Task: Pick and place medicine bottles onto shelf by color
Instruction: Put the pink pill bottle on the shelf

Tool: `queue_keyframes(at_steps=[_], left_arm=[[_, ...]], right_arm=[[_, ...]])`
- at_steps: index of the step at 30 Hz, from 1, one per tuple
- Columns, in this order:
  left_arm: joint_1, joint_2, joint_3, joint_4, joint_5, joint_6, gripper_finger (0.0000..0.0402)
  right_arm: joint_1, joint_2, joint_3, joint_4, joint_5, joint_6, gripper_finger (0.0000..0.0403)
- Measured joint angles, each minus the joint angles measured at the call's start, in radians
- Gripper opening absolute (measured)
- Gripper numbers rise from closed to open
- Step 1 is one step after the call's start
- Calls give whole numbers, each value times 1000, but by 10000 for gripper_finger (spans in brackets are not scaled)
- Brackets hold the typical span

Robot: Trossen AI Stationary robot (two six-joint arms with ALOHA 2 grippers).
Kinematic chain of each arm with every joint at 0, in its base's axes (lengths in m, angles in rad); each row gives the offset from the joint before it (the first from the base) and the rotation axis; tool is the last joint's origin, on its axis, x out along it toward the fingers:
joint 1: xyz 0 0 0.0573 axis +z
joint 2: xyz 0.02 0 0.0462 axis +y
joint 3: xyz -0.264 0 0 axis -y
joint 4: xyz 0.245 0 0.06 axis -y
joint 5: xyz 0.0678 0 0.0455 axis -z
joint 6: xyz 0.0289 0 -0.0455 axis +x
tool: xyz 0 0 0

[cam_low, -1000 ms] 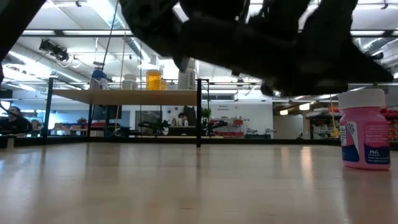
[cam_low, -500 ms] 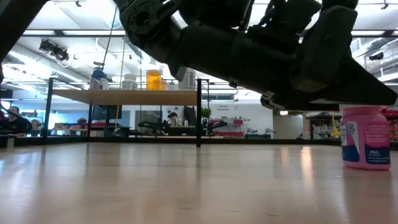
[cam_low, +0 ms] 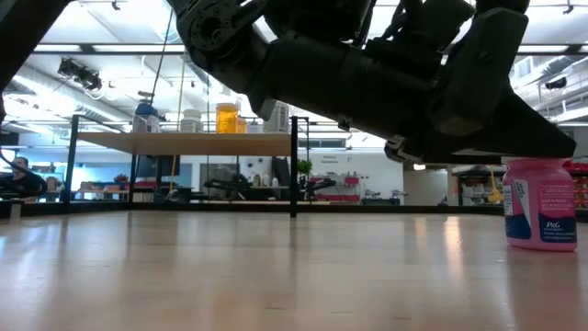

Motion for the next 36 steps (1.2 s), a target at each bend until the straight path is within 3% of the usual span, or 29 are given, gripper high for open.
queue_keyframes(at_steps=[6,12,16,23,36], left_arm=[[0,-8,-1,-7,0,-78,176],[2,-94,-3,-67,-31,-95,181],[17,-200,-2,-249,-110,-100,188],[70,-410,-1,-544,-144,-203,176],[153,-754,-1,-1010,-471,-358,175]], right_arm=[[0,0,0,-1,12,-4,243],[0,0,0,-5,12,-3,243],[0,0,0,-8,15,-4,243],[0,0,0,-10,96,-7,243],[-2,0,0,2,317,33,243]])
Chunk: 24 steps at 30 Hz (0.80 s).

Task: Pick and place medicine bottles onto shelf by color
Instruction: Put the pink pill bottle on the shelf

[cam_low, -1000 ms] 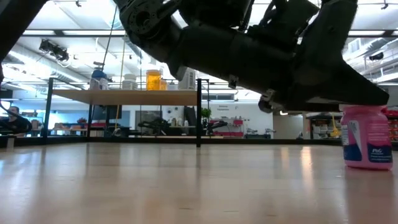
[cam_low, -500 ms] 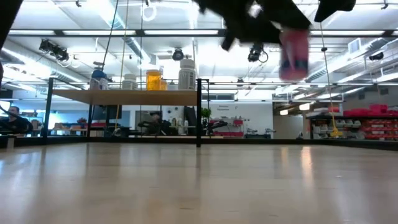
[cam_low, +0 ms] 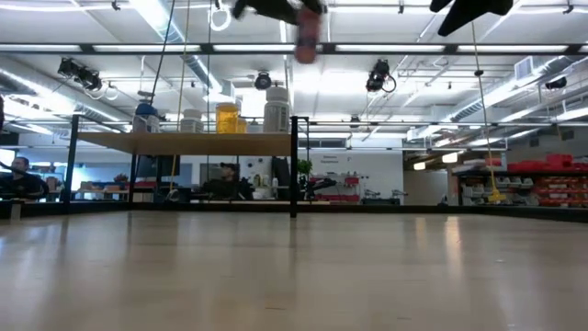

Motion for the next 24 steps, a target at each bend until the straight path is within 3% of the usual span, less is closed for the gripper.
queue_keyframes(at_steps=[8,13,21,24], left_arm=[[5,-162,0,-362,-269,-186,179],[12,-193,-1,-580,-355,-357,179],[53,-198,0,-1021,-479,-838,178],[89,-200,-23,-1074,-505,-911,178]], right_arm=[[-7,0,0,15,97,8,243],[-40,0,0,21,105,-23,243],[-106,0,0,54,104,-103,243],[-130,0,0,75,99,-134,243]])
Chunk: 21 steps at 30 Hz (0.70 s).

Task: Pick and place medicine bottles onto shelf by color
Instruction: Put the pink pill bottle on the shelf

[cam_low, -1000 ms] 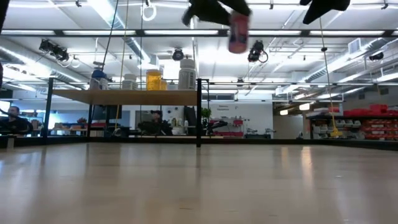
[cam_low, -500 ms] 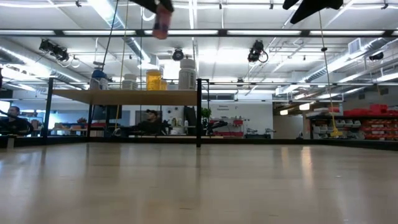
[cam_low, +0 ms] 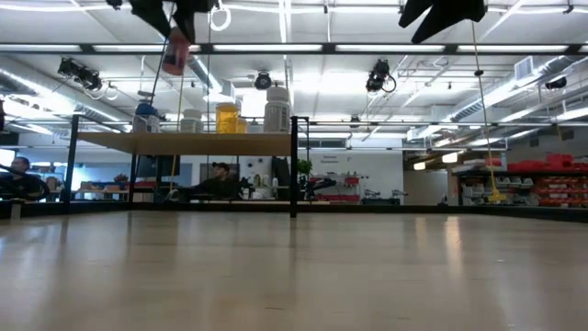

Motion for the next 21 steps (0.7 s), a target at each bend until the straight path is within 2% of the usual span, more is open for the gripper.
queue_keyframes(at_steps=[4,11,21], left_arm=[[46,2,-72,10,7,-31,186],[75,2,-225,172,36,-36,180],[104,2,-343,329,20,69,189]], right_arm=[[-29,0,0,27,-15,-36,243],[-63,0,0,39,-90,-85,243],[-69,0,0,39,-147,-98,243]])
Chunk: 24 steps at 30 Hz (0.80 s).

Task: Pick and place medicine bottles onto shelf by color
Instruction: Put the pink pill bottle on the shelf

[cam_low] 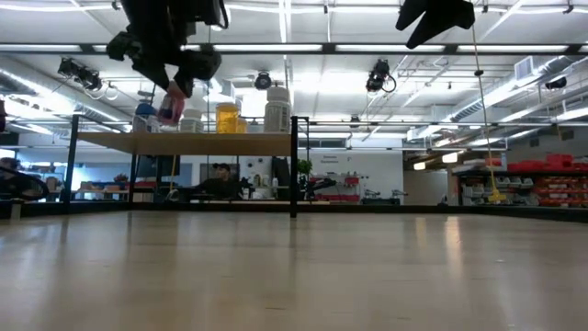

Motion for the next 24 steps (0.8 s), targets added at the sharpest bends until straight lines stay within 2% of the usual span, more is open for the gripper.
queue_keyframes(at_steps=[11,18,24], left_arm=[[82,0,-32,88,-3,5,194],[144,0,-32,192,-3,147,186],[170,0,-32,247,7,159,195]], right_arm=[[1,0,0,0,-33,28,243],[0,0,0,0,-32,42,243],[0,0,0,0,-53,50,243]])
